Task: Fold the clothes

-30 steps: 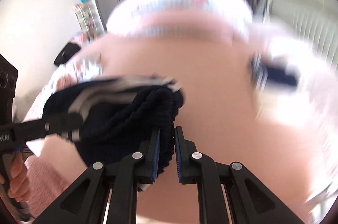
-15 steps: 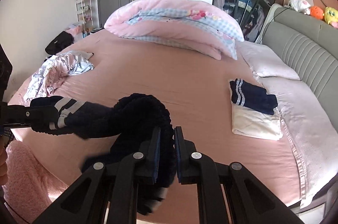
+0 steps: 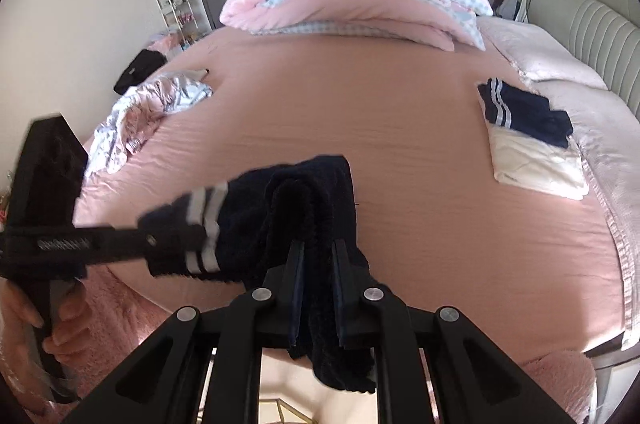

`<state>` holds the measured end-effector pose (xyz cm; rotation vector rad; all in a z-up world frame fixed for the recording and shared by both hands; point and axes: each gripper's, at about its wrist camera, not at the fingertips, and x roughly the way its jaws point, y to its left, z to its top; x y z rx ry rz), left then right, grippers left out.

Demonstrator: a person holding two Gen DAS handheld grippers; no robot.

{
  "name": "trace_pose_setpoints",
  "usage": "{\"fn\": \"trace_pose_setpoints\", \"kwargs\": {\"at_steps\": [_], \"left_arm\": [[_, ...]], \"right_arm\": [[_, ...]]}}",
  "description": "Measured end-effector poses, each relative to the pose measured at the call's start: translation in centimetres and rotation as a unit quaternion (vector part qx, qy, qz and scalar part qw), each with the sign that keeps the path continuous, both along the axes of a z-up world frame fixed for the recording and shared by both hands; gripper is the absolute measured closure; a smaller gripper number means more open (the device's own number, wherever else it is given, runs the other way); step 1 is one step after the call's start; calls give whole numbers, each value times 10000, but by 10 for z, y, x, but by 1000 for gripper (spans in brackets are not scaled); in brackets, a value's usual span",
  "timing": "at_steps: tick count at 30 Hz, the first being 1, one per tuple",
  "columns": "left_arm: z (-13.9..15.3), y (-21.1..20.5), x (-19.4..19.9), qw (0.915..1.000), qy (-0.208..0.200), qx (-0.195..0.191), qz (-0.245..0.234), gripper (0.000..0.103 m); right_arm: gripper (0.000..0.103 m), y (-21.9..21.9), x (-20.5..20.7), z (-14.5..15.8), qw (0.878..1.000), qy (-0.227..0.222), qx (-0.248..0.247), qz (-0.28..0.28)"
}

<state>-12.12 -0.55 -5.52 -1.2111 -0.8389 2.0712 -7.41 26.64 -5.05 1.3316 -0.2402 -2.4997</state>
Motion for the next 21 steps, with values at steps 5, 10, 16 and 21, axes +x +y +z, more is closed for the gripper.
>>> {"fn": "trace_pose_setpoints", "kwargs": {"at_steps": [5, 10, 16, 21], "left_arm": [[46, -22, 12, 9977, 636, -89, 217, 94], [60, -29, 24, 9962, 784, -166, 328, 94], [58, -28, 24, 9969, 695, 1, 361, 94], [65, -32, 29, 9969, 723, -12, 311, 94]], "right_arm": [[83, 10, 8, -31, 9983, -529, -246, -31], [60, 27, 15, -53, 9935, -964, -591, -123], [60, 6, 21, -77, 9932, -1153, 121, 84], [79, -7, 18, -80, 9948, -856, 552, 38]]}}
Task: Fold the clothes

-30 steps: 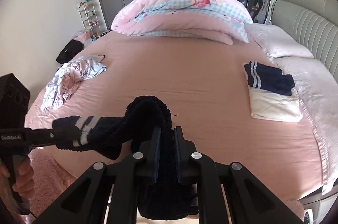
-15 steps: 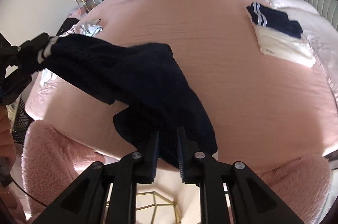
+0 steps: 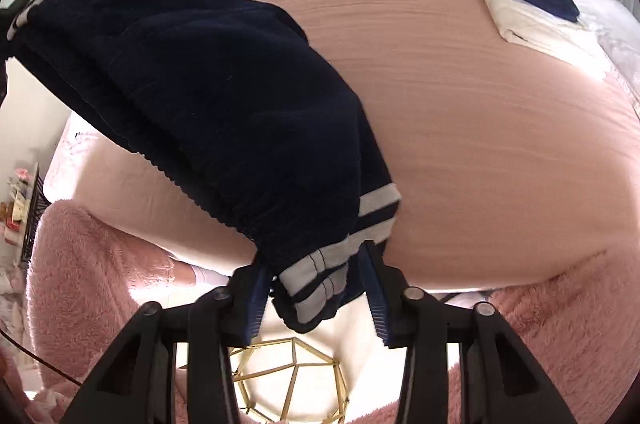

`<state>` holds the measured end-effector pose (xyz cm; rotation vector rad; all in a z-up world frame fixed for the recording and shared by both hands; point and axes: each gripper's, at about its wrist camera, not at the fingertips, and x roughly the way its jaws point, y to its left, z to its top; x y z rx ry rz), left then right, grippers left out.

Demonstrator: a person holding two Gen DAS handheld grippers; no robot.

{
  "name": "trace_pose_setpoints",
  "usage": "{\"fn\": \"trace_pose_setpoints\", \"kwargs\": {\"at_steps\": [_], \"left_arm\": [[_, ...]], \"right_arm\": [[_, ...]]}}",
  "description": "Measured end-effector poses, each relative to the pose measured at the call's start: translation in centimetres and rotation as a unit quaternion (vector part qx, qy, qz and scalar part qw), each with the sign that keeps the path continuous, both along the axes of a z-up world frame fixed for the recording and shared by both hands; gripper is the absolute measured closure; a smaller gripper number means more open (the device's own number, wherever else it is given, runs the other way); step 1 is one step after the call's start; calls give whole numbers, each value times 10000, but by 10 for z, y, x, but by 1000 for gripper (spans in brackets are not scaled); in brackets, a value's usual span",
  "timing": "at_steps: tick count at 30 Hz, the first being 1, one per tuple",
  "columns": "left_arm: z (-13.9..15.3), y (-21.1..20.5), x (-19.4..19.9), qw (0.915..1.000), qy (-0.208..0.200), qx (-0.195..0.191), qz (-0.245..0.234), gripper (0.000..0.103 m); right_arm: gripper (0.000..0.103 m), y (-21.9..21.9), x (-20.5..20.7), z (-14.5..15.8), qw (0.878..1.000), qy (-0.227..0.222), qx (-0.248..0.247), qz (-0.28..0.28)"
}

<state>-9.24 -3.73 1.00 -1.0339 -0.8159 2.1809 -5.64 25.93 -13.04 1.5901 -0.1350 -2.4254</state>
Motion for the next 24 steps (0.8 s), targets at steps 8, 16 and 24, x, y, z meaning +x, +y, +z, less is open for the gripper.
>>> {"fn": "trace_pose_setpoints", "kwargs": {"at_steps": [8, 16, 24], "left_arm": [[8, -24, 1, 9994, 232, 90, 237, 94], [-44, -13, -81, 9974, -667, -212, 189, 94], [124, -13, -101, 9887, 1463, -321, 54, 94]], "right_arm": [[85, 11, -19, 62, 9957, 873, 274, -173], [86, 21, -51, 122, 9851, 1694, 270, -114], [86, 25, -75, 170, 9728, 2310, 50, -195]]}}
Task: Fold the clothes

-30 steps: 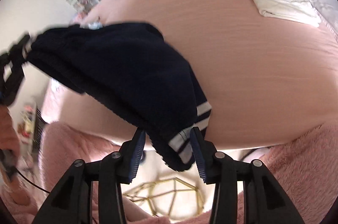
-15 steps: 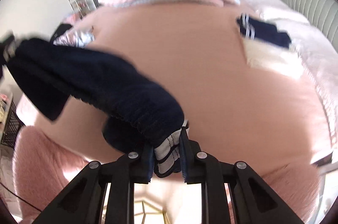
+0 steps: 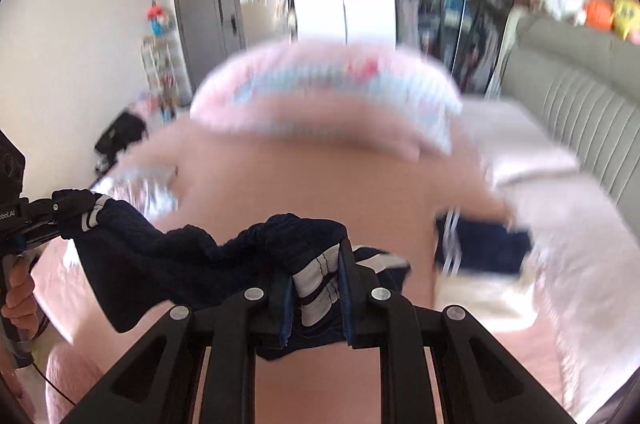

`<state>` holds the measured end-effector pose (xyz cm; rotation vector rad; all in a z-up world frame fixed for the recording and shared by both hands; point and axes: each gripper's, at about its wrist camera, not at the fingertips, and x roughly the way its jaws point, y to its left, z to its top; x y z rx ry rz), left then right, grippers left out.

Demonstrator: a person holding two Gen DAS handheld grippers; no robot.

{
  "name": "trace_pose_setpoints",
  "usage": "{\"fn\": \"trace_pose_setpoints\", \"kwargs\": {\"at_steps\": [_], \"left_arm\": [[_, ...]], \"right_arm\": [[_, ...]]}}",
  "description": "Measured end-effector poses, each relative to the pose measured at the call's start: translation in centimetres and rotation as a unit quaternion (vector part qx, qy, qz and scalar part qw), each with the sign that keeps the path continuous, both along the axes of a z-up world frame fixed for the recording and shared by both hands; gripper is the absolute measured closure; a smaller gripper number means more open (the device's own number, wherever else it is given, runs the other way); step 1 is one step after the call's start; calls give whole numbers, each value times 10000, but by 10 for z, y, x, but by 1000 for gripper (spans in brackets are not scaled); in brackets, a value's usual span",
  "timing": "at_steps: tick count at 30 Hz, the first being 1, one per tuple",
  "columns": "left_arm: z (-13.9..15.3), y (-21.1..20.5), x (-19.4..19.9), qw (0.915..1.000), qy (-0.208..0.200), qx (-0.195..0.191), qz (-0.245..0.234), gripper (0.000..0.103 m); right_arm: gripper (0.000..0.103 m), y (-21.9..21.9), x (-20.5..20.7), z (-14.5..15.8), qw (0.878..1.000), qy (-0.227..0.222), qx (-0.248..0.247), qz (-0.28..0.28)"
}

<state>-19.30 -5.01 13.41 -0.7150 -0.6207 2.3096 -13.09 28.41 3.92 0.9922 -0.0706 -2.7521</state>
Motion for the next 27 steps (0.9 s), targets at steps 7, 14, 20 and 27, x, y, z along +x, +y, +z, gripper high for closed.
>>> {"fn": "trace_pose_setpoints", "kwargs": {"at_steps": [7, 14, 20, 27], "left_arm": [[-84, -7, 24, 9965, -624, -547, -40, 93], [-302, -13, 29, 9393, -3230, -1143, 157, 93], [-327, -24, 49, 9379, -3371, -686, 443, 93], [-326, -21, 68, 9387, -3313, -874, 367, 92]], "right_arm": [[85, 0, -18, 21, 9994, 317, -124, -12], [85, -29, -13, -124, 9917, -1249, 299, 77], [76, -41, -9, -211, 9742, -2200, 472, 168], [72, -5, 2, -211, 9680, -2502, -156, 127]]}}
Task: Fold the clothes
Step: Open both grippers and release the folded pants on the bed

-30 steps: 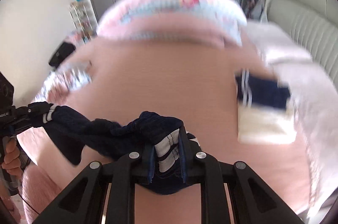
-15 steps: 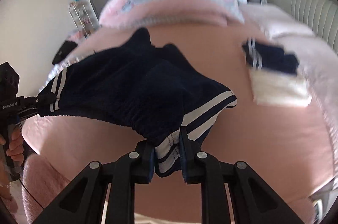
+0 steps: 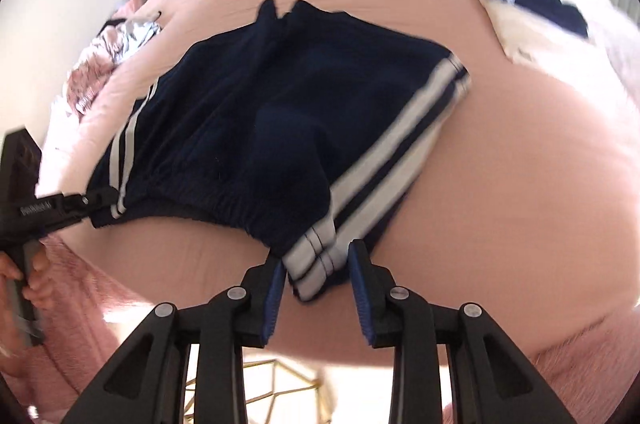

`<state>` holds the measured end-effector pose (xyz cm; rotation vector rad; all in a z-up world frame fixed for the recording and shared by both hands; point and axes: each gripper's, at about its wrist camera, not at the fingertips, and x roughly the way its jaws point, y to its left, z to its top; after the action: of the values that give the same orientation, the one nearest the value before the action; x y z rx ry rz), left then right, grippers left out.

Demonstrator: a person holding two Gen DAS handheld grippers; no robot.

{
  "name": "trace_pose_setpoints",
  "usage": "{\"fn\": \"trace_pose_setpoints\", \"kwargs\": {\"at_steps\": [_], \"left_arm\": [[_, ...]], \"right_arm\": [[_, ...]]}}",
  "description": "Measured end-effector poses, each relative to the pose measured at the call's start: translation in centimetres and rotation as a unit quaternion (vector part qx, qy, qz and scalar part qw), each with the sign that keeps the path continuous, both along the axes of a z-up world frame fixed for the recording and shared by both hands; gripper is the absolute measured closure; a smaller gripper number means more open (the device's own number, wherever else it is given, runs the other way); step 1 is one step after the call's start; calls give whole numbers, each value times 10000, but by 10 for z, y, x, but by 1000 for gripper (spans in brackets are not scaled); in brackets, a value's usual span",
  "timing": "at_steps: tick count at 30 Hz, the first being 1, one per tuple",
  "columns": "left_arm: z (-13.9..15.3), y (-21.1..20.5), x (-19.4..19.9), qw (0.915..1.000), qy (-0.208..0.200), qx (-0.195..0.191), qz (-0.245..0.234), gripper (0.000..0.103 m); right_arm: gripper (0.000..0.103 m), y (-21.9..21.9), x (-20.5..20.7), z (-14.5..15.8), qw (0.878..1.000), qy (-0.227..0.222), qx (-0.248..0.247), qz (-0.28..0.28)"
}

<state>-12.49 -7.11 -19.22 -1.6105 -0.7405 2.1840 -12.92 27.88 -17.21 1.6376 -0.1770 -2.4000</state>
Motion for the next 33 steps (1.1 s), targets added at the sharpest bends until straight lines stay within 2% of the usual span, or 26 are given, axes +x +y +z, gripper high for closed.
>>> {"fn": "trace_pose_setpoints", "kwargs": {"at_steps": [2, 4, 7, 8, 9, 11, 13, 15, 16, 17, 18, 21, 24, 26, 31, 33], "left_arm": [[2, -1, -3, 9999, -130, 72, 28, 85], [5, -3, -2, 9995, -179, 215, 139, 81], [13, -14, 3, 9990, 53, 272, 360, 72], [8, -17, 3, 9981, 0, 465, 391, 69], [3, -20, 4, 9969, -53, 658, 422, 69], [-7, -21, 5, 9946, -137, 914, 470, 69], [-10, -16, 6, 9950, -76, 899, 428, 70], [-6, -11, 7, 9968, 74, 735, 317, 70], [-6, -11, 8, 9964, 73, 780, 322, 70], [-6, -11, 8, 9960, 70, 827, 330, 70], [-8, -13, 8, 9951, 45, 916, 379, 70], [-11, -16, 7, 9930, -13, 1089, 459, 70], [-9, -13, 8, 9940, 28, 1009, 430, 70], [-7, -11, 8, 9946, 56, 953, 401, 70], [-10, -7, 10, 9925, -13, 1167, 363, 70], [-12, -5, 11, 9915, -41, 1252, 348, 70]], "right_arm": [[72, 5, 4, 3, 10000, -44, -64, 12], [72, 8, 7, 14, 9999, 117, -85, -4], [70, 16, 2, 31, 9987, 398, -245, -202], [58, 19, -2, 26, 9983, 267, -443, -281], [51, 22, -7, 18, 9971, 81, -659, -361], [49, 28, -19, -3, 9910, -396, -1129, -596], [49, 43, -16, -21, 9741, -674, -1838, -1132], [50, 58, -10, -38, 9478, -901, -2554, -1682], [50, 66, -8, -47, 9313, -1012, -2903, -1952], [50, 72, -6, -50, 9210, -1049, -3115, -2090], [50, 76, -5, -50, 9184, -1045, -3160, -2140], [50, 79, -5, -39, 9299, -893, -2863, -2131], [50, 78, -6, -32, 9358, -751, -2703, -2134], [50, 74, -13, -38, 9329, -810, -2801, -2116], [50, 63, -30, -52, 9249, -955, -3046, -2067], [55, 61, -30, -65, 9041, -1181, -3411, -2286]]}}
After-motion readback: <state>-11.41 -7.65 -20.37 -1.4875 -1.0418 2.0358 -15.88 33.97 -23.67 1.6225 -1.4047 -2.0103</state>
